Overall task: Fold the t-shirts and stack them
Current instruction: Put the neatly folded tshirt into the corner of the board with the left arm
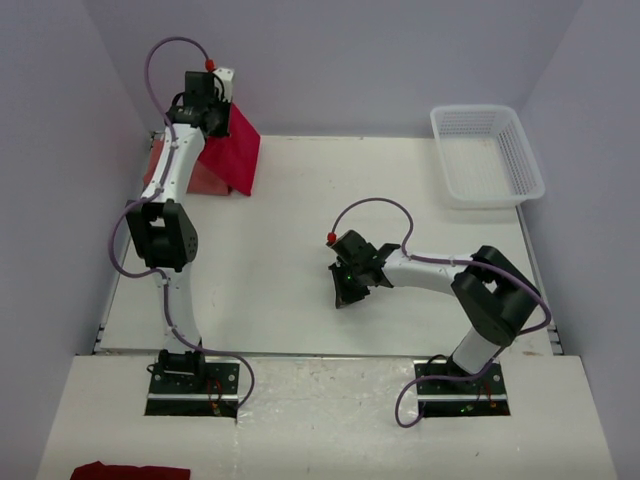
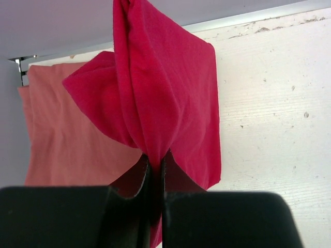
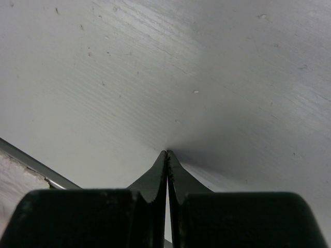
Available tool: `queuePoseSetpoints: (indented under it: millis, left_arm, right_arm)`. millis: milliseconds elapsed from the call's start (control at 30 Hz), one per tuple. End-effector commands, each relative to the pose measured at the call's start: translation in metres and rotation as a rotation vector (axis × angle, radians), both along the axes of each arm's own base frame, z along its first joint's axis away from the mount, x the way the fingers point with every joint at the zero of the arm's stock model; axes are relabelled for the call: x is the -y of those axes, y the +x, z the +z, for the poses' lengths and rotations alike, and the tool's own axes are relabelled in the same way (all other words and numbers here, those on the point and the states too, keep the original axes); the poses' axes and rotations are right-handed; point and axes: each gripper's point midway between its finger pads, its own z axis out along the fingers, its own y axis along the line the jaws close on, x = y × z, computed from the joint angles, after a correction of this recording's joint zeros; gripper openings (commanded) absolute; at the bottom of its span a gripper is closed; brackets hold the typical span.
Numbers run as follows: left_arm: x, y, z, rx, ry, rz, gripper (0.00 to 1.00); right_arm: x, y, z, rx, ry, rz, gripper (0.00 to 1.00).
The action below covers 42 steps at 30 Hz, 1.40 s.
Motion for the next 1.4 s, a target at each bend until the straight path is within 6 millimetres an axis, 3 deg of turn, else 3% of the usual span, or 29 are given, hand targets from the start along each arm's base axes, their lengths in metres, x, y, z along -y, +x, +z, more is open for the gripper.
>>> queuePoseSetpoints:
  millis: [0, 300, 800, 1100, 1367]
  left_arm:
    - [-0.011, -0.001, 0.070, 0.147, 0.026, 0.006, 0.00]
    - [-0.014, -0.005, 0.090, 0.184, 0.035, 0.012, 0.00]
    - [-0.030, -0.003, 0.105, 0.220, 0.040, 0.035, 0.00]
    - [-0.034, -0.002, 0.100, 0.214, 0.055, 0.045, 0.00]
    - [-0.049, -0.001, 0.093, 0.203, 0.074, 0.083, 0.00]
  right_arm:
    - [-0.004, 0.004, 0.000, 0.008, -0.003, 0.006, 0.00]
    - [-0.004, 0.003, -0.002, 0.000, -0.006, 0.008, 0.00]
    - [-0.004, -0.001, -0.008, -0.026, -0.010, 0.012, 0.00]
    - [-0.005, -0.001, -0.009, -0.029, -0.007, 0.014, 0.00]
    - [-0.005, -0.001, -0.007, -0.030, -0.008, 0.019, 0.00]
